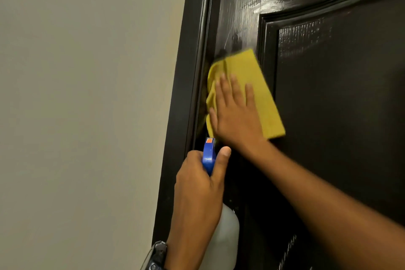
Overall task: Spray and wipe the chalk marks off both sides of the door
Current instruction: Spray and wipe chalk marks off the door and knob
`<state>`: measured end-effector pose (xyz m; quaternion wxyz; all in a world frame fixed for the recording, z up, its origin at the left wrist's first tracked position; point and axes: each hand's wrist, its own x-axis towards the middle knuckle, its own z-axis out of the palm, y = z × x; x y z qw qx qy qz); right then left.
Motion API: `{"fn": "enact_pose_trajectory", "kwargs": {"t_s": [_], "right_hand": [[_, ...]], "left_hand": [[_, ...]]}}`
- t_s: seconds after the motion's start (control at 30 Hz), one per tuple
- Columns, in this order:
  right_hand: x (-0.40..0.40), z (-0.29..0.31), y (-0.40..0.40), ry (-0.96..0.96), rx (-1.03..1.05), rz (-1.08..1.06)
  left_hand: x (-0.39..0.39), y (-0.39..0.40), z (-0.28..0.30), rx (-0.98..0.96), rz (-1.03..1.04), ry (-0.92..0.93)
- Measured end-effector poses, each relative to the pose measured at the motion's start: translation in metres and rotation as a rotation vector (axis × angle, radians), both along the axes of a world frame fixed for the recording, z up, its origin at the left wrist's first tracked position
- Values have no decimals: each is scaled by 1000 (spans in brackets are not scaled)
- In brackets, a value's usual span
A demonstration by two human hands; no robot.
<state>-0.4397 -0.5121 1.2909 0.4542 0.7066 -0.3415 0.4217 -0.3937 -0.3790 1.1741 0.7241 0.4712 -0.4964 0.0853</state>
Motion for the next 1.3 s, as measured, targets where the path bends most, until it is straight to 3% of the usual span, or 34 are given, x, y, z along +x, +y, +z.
{"fn": "enact_pose_trajectory", "kwargs": {"t_s": [0.07,0.13,0.2,0.43,0.57,0.7,0.9,0.97,1.07,1.23,1.3], "right_hand": [[-8,-76,3,50,11,32],[-20,-112,2,109,37,60],[-21,-84,-4,127,32,62],[-9,165,-2,120,-2,-32],[-5,255,4,56,-2,-41],[0,243,4,-34,-7,-9],[-10,76,-5,69,-45,66],[-19,61,-7,140,-2,33],[-19,109,0,167,10,5],[-2,251,9,49,36,-43],[1,269,11,48,36,-47]], "left_hand": [[1,4,4,11,-15,-11],[2,6,7,52,-23,-36],[4,6,11,72,-17,-58],[12,-6,23,192,-37,-115],[18,-17,33,284,-38,-163],[13,-23,39,264,-16,-157],[0,-17,56,114,-43,-126],[-2,-14,63,86,-70,-144],[-3,-14,69,62,-69,-163],[8,-23,72,51,-100,-129],[12,-24,72,46,-88,-141]]}}
